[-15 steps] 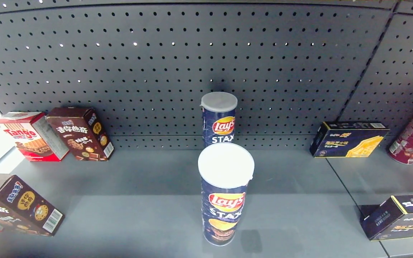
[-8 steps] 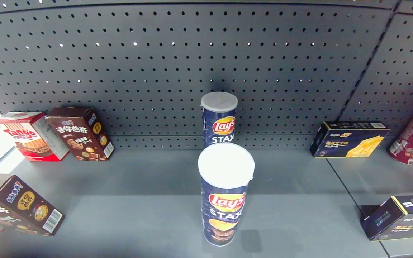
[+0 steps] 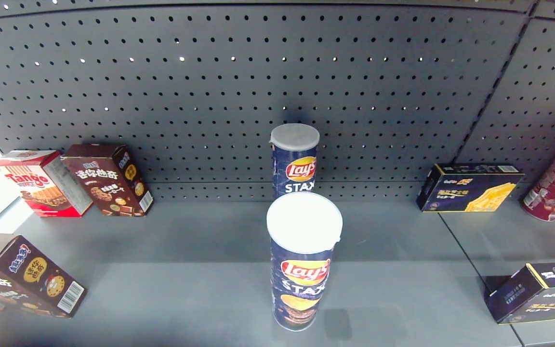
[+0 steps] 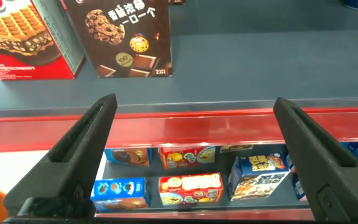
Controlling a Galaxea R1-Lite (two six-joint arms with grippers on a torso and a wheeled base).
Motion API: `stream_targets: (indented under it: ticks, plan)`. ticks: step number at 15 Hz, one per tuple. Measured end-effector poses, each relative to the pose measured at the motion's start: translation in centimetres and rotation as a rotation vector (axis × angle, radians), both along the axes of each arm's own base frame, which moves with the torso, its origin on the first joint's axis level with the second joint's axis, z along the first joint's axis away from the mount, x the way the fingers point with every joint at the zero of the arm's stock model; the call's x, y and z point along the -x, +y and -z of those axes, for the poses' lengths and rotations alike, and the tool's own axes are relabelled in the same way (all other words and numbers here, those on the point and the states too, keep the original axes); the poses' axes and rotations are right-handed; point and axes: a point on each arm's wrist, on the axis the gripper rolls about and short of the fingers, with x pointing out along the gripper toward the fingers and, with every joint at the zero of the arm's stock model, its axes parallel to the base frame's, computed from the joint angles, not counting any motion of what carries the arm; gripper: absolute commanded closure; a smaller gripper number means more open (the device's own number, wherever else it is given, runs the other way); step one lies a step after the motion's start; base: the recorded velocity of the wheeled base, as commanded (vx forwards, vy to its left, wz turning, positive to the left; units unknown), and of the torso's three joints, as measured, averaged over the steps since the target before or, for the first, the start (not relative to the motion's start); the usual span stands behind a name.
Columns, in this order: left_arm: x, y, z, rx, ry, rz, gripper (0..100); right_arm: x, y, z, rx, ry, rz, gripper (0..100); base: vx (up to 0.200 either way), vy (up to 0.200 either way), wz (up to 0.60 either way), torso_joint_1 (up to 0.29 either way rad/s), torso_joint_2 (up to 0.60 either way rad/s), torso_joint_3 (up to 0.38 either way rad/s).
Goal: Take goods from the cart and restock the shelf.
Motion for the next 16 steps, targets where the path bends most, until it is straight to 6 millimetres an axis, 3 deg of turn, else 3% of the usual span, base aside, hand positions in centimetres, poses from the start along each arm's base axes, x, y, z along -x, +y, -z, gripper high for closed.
stream_targets:
  ticks: [6, 8, 16]
  plan:
    - [0.0, 0.0, -0.01, -0.001, 0.001, 0.0, 0, 0.0, 0.0, 0.0, 0.0, 0.0, 0.0, 0, 0.0, 0.0, 0.0, 0.0, 0.0, 0.0]
    - [0.0, 0.0, 0.0, -0.001, 0.001, 0.001, 0, 0.0, 0.0, 0.0, 0.0, 0.0, 0.0, 0, 0.0, 0.0, 0.6, 0.005, 0.0, 0.005]
    - [-0.01, 0.0, 0.01, -0.001, 0.001, 0.001, 0, 0.0, 0.0, 0.0, 0.0, 0.0, 0.0, 0, 0.0, 0.0, 0.0, 0.0, 0.0, 0.0]
